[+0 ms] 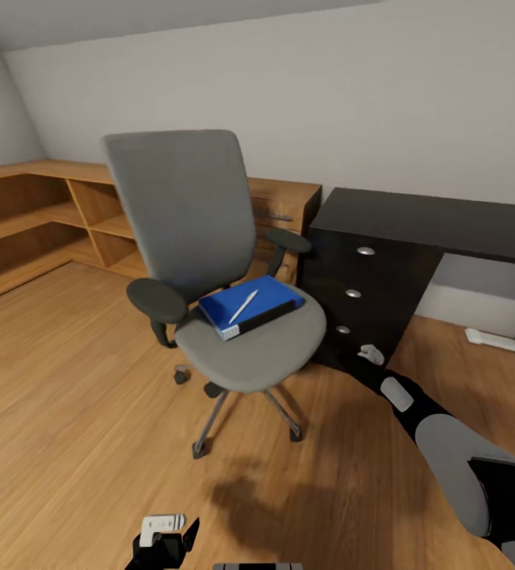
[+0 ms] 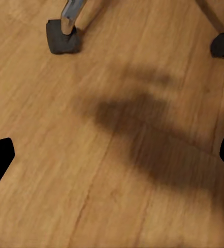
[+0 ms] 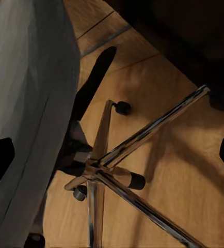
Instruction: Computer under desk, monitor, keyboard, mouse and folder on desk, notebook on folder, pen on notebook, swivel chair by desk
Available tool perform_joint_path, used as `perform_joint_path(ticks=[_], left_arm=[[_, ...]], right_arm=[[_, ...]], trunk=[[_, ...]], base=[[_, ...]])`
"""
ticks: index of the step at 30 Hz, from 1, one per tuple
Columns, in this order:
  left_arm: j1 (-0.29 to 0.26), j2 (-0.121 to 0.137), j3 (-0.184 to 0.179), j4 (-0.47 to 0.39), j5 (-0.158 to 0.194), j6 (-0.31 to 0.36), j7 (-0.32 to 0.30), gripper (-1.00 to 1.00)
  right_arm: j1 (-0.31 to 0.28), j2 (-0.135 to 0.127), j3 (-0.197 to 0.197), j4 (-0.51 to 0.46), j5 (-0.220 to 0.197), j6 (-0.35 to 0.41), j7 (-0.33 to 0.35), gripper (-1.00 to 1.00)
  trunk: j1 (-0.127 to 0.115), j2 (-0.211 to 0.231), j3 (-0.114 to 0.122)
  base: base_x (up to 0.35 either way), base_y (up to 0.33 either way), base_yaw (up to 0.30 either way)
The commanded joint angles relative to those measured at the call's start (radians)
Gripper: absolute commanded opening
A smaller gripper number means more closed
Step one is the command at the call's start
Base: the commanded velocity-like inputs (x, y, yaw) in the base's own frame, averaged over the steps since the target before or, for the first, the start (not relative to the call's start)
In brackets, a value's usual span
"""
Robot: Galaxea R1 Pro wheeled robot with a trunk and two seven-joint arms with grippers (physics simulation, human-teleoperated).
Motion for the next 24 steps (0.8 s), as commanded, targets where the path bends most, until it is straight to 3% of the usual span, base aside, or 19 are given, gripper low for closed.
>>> perform_joint_path(ticks=[1,6,9,24], left_arm=[[0.000,-0.001,0.004,0.001,0.007,0.001,-0.009,1.00],[-0.001,-0.001,0.004,0.001,0.007,0.001,-0.009,1.00],[-0.001,-0.001,0.003,0.004,0.007,0.001,-0.009,1.00],[-0.001,-0.001,0.003,0.011,0.007,0.001,-0.009,1.00]], right_arm=[[0.000,-0.002,-0.009,-0.001,-0.004,0.010,0.002,1.00],[0.000,-0.044,-0.008,-0.003,-0.006,0.017,0.028,1.00],[0.000,-0.057,-0.008,-0.005,-0.006,0.020,0.069,1.00],[0.000,-0.064,-0.006,-0.009,-0.005,0.028,0.136,1.00]], trunk=[[0.000,0.000,-0.001],[0.000,0.000,-0.001],[0.000,0.000,-0.001],[0.000,0.000,-0.001]], base=[[0.000,0.000,0.002],[0.000,0.000,0.000],[0.000,0.000,0.000],[0.000,0.000,0.000]])
